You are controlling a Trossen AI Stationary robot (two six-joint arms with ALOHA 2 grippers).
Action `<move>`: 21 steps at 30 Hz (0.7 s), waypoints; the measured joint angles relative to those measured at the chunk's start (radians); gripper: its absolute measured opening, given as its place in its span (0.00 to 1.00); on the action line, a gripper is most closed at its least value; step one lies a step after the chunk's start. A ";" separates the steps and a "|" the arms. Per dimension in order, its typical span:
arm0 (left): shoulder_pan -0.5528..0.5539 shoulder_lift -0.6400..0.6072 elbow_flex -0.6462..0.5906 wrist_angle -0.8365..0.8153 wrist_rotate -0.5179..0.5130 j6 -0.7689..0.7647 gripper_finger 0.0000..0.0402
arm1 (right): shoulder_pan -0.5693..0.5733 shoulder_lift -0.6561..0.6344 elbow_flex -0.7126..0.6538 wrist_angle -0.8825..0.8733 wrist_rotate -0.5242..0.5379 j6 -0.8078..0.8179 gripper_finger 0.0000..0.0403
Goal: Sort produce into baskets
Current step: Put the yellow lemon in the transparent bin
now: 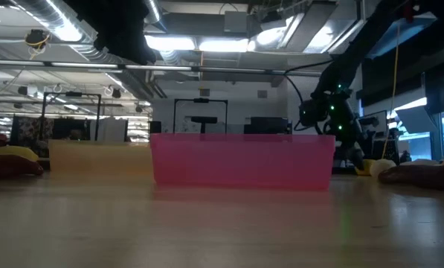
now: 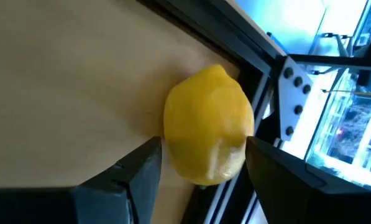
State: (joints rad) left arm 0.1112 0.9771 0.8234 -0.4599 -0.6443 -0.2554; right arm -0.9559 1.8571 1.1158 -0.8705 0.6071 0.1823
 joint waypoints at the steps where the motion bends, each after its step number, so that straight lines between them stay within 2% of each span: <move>1: 0.000 0.005 0.000 0.000 0.000 0.000 0.51 | 0.000 0.001 0.001 0.008 -0.002 -0.004 0.56; 10: -0.002 0.029 0.000 0.000 0.000 0.026 0.51 | 0.001 -0.004 0.005 -0.002 -0.110 -0.147 0.56; 21: -0.002 0.029 0.000 0.000 0.000 0.031 0.51 | 0.100 -0.067 0.004 0.009 -0.249 -0.192 0.56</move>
State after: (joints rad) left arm 0.1093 1.0058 0.8234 -0.4595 -0.6441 -0.2245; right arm -0.8563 1.7901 1.1200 -0.8617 0.3579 -0.0097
